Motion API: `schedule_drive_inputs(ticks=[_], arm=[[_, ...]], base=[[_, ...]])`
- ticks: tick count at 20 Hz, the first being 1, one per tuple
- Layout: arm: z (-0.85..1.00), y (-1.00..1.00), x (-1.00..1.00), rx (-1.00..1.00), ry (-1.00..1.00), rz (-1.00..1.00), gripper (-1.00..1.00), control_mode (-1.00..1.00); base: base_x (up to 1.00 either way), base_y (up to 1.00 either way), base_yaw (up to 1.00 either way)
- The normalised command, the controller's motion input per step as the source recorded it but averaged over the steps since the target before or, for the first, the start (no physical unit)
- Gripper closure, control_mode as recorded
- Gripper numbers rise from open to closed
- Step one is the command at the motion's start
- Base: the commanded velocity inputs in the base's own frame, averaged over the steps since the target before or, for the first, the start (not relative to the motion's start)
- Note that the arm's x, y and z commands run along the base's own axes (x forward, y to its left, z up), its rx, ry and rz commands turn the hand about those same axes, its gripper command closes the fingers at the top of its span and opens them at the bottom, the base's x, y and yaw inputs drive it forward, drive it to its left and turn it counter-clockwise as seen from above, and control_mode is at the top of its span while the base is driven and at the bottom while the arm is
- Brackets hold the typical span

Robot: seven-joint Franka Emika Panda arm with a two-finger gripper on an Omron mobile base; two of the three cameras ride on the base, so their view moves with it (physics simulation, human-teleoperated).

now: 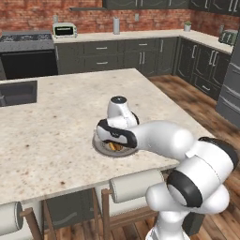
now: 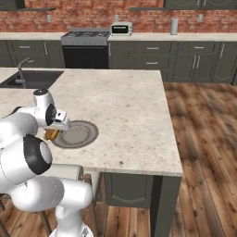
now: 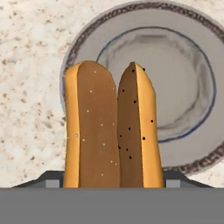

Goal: Move the hot dog bun to the plate on the dining table and place the condiment next to that plate. Then navigate to the fridge and take the sausage and place it on the plate as well.

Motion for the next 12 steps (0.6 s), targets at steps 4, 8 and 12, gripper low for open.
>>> schedule_drive_inputs(ticks=[4,8,12], arm=[[-0.39,0.04,0.46,0.0,0.09,0.0,1.0,-1.0],[-0.19,0.0,0.29,0.0,0.01,0.0,1.0,-1.0],[-0.19,0.0,0.0,0.0,0.0,0.0,1.0,-1.0]], base=[[0.0,0.0,0.0],[0.0,0.0,0.0],[0.0,0.0,0.0]])
